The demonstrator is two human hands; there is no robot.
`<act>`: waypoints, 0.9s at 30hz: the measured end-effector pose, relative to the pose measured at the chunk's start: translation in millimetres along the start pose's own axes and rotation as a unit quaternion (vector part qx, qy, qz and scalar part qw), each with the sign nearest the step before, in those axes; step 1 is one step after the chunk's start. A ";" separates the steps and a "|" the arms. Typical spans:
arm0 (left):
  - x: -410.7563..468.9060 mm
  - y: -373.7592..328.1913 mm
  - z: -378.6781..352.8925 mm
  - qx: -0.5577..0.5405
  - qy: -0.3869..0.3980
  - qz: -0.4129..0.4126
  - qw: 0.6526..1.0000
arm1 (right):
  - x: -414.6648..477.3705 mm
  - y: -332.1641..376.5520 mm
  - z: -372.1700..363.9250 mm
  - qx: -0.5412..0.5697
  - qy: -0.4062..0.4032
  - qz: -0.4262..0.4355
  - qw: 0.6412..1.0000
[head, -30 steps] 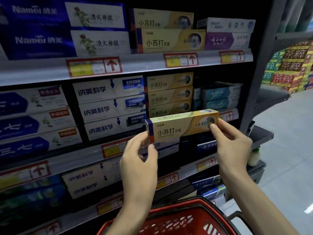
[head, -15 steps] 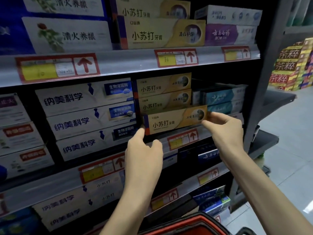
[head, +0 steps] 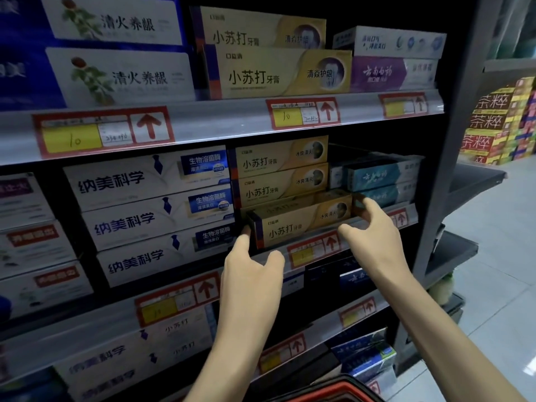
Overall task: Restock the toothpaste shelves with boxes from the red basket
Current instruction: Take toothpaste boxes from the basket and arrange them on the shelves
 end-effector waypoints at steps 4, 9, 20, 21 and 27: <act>-3.5 2.1 -1.2 0.011 -0.018 -0.005 1.000 | -0.6 -0.8 2.3 0.024 0.003 0.003 1.000; -6.8 0.6 -6.7 0.019 -0.014 -0.004 1.000 | -0.9 -0.4 -4.7 0.035 0.035 -0.012 0.999; -4.1 -3.5 3.1 -0.005 -0.029 0.003 1.000 | -1.4 4.4 -13.1 0.036 0.052 -0.012 0.998; -4.6 -4.3 3.4 -0.009 -0.031 0.005 0.999 | -1.1 4.2 -13.1 0.044 0.049 -0.008 0.998; -26.1 -27.3 6.0 -0.002 -0.067 -0.077 0.995 | -10.6 9.6 -1.6 0.092 -0.005 0.008 0.996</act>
Point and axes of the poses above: each hand's wrist, its own x-axis towards the middle knuckle, its own z-axis out of the back of the hand, y = z × x, the point moved 7 cm from there along x, towards the middle knuckle, and after that the axes turned 3 degrees about y, right-handed, at the moved point
